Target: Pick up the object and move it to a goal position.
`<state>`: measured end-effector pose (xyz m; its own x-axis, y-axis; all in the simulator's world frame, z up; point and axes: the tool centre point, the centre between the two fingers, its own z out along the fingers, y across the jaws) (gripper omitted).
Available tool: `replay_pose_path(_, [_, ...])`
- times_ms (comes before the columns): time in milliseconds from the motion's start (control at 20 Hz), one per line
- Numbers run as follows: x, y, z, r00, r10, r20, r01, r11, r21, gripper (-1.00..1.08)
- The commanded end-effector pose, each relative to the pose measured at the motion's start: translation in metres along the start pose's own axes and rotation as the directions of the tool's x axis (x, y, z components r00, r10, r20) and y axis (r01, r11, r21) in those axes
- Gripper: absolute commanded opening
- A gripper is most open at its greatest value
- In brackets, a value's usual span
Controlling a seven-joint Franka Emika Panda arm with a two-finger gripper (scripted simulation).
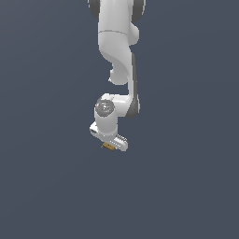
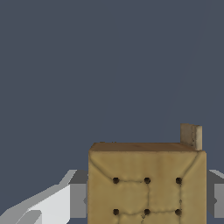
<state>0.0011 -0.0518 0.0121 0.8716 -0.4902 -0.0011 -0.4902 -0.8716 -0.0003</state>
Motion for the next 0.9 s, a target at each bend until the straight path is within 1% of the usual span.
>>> replay_pose_path(0, [-0.003, 0.008, -0.001, 1.0, 0.001, -0.001, -0.001, 1.0, 0.0, -1.0])
replay_pose_path(300, [-0.018, 0.039, -0.005, 1.0, 0.001, -0.001, -0.001, 1.0, 0.0, -1.0])
replay_pose_path(650, [-0.044, 0.094, -0.011, 1.0, 0.001, -0.001, -0.001, 1.0, 0.0, -1.0])
replay_pose_path(850, [-0.056, 0.12, -0.014, 1.0, 0.001, -0.001, -0.001, 1.0, 0.0, -1.0])
